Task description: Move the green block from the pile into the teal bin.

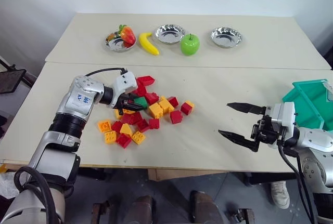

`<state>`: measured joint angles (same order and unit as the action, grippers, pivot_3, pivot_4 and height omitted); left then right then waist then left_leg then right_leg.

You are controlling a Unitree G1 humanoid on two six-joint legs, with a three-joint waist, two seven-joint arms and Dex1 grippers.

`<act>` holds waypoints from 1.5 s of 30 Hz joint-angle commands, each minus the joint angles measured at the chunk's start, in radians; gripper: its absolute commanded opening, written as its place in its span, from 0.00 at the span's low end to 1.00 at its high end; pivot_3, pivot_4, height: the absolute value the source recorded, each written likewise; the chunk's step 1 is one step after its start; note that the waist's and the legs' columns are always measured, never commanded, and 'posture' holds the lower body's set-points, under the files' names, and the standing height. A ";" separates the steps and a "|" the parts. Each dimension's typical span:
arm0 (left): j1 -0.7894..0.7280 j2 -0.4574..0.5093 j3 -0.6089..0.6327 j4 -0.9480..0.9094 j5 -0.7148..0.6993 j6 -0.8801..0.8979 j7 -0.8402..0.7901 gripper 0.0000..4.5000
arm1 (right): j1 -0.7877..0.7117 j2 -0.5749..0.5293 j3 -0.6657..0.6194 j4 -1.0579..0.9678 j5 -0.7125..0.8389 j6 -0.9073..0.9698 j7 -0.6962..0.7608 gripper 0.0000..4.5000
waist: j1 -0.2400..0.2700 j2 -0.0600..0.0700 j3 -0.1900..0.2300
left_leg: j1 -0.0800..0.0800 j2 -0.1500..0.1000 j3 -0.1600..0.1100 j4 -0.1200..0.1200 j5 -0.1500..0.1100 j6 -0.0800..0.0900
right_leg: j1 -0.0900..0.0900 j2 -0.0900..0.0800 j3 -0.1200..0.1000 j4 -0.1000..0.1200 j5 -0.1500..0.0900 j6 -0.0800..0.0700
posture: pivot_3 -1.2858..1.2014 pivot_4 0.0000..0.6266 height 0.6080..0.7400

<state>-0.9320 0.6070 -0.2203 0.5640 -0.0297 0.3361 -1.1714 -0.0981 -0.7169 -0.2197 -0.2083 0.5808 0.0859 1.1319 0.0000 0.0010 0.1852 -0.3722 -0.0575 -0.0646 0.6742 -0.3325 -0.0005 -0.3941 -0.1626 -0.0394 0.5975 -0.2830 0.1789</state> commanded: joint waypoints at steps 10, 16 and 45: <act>-0.312 -0.338 -0.042 0.123 -0.061 -0.166 -0.134 0.34 | 0.215 -0.049 -0.315 -0.023 0.005 -0.025 -0.037 1.00 | 0.053 -0.001 0.001 | -0.005 -0.003 -0.004 0.008 -0.002 0.004 | 0.004 -0.001 -0.004 -0.003 0.001 0.003 | 0.52 0.24 1.00; -0.381 -0.646 -0.113 0.461 0.048 -0.371 0.008 0.34 | 0.401 -0.007 -0.470 -0.123 0.017 -0.010 -0.101 1.00 | 0.046 -0.003 0.002 | -0.006 -0.002 0.001 0.005 -0.003 0.005 | 0.001 -0.001 -0.004 -0.006 0.002 0.004 | 0.52 0.24 1.00; -0.016 -0.336 0.263 0.209 -0.223 -0.684 -0.322 0.99 | 0.521 -0.042 -0.491 -0.215 0.069 0.125 -0.149 1.00 | 0.018 0.000 0.000 | 0.000 0.001 0.009 0.006 -0.005 0.008 | 0.001 -0.002 0.000 -0.003 0.003 0.005 | 0.52 0.24 1.00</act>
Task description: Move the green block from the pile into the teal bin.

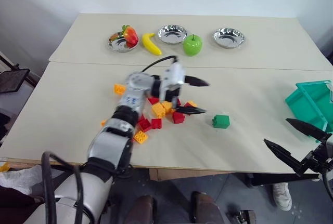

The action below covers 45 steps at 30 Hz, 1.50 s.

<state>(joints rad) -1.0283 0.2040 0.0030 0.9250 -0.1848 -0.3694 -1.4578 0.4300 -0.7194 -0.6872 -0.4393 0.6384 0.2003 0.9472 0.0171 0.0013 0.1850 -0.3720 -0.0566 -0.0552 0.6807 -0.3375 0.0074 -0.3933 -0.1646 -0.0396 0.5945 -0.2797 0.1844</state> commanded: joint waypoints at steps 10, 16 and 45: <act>0.531 0.344 0.121 -0.794 -0.240 0.399 0.088 0.99 | -0.392 -0.347 0.333 0.104 -0.031 0.250 0.125 1.00 | 0.007 0.000 0.000 | 0.000 0.001 -0.010 0.002 0.000 -0.001 | 0.001 0.000 0.001 0.000 0.002 -0.002 | 0.52 0.24 1.00; 0.674 0.382 0.120 -0.970 -0.294 0.488 0.144 0.99 | -0.819 -0.334 0.712 0.299 -0.239 0.276 0.191 1.00 | 0.000 0.000 0.000 | 0.000 0.000 -0.010 0.002 -0.001 -0.002 | 0.000 -0.001 0.000 -0.002 0.002 -0.003 | 0.52 0.24 1.00; 0.679 0.286 0.080 -1.109 -0.383 0.547 0.331 1.00 | -0.752 -0.150 0.445 0.493 -0.303 0.076 0.100 0.33 | 0.010 0.000 0.000 | -0.002 0.000 -0.010 0.001 -0.001 -0.003 | -0.001 -0.001 -0.001 -0.002 0.002 -0.003 | 0.52 0.24 1.00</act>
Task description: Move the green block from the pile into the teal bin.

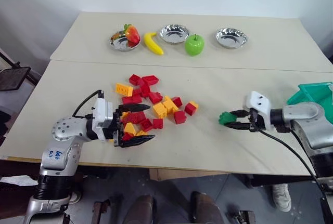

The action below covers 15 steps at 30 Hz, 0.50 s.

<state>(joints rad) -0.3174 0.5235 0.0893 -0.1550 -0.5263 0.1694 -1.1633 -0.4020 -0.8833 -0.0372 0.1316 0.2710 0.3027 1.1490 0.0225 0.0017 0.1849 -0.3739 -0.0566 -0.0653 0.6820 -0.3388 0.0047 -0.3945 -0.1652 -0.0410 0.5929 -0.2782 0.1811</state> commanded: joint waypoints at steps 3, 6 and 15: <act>-0.077 -0.089 -0.024 0.003 -0.053 0.020 0.061 1.00 | 0.224 0.061 -0.446 -0.185 0.122 0.022 -0.248 0.33 | 0.013 0.000 0.000 | 0.000 0.000 -0.001 0.000 0.000 0.000 | 0.001 0.000 -0.001 0.000 0.000 0.000 | 0.52 0.24 1.00; -0.122 -0.138 -0.037 0.045 -0.047 0.015 0.089 1.00 | 0.300 0.119 -0.623 -0.265 0.147 0.019 -0.384 0.33 | 0.008 0.000 0.000 | 0.000 0.000 0.000 0.000 0.000 0.000 | 0.001 0.000 -0.001 0.000 0.000 0.000 | 0.52 0.24 1.00; -0.194 -0.191 -0.103 0.155 0.000 -0.044 0.037 1.00 | 0.367 0.143 -0.764 -0.168 0.053 -0.019 -0.640 0.33 | -0.003 0.002 -0.001 | 0.003 0.000 0.012 0.000 0.000 0.000 | 0.002 0.000 0.001 0.001 0.000 0.000 | 0.52 0.24 1.00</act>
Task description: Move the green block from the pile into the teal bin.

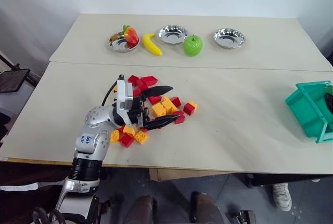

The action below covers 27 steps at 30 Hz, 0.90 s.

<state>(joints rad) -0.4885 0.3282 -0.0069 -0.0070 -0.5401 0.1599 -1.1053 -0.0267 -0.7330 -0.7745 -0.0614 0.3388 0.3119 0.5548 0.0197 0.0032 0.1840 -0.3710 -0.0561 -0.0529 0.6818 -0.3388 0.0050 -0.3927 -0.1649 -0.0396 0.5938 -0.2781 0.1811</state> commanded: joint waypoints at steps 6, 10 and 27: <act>-0.048 0.006 -0.014 0.060 0.044 -0.075 -0.031 1.00 | -0.065 -0.036 -0.005 0.169 -0.014 -0.031 -0.085 0.41 | 0.000 0.001 0.000 | 0.000 0.000 0.001 0.000 0.000 0.000 | 0.000 0.000 0.000 0.000 0.000 0.000 | 0.52 0.24 1.00; -0.048 0.009 -0.016 0.067 0.056 -0.090 -0.036 1.00 | -0.097 -0.054 0.015 0.226 -0.018 -0.052 -0.083 0.70 | 0.000 0.001 0.000 | 0.000 0.000 0.000 0.000 0.000 0.000 | 0.000 0.000 0.000 0.000 0.000 0.000 | 0.52 0.24 1.00; 0.113 0.273 0.137 0.132 0.213 -0.196 0.097 1.00 | 0.010 -0.013 0.325 -0.083 0.231 -0.265 0.560 1.00 | -0.020 0.001 0.000 | 0.000 0.002 -0.008 -0.002 0.000 0.000 | -0.001 0.001 0.000 -0.002 0.000 0.000 | 0.52 0.24 1.00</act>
<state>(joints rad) -0.3830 0.5876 0.0841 0.1414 -0.3274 -0.0114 -1.0337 -0.0114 -0.7383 -0.4515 -0.1146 0.5416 0.0857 1.0668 0.0000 0.0045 0.1839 -0.3709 -0.0545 -0.0611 0.6797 -0.3389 0.0051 -0.3933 -0.1636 -0.0395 0.5922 -0.2780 0.1813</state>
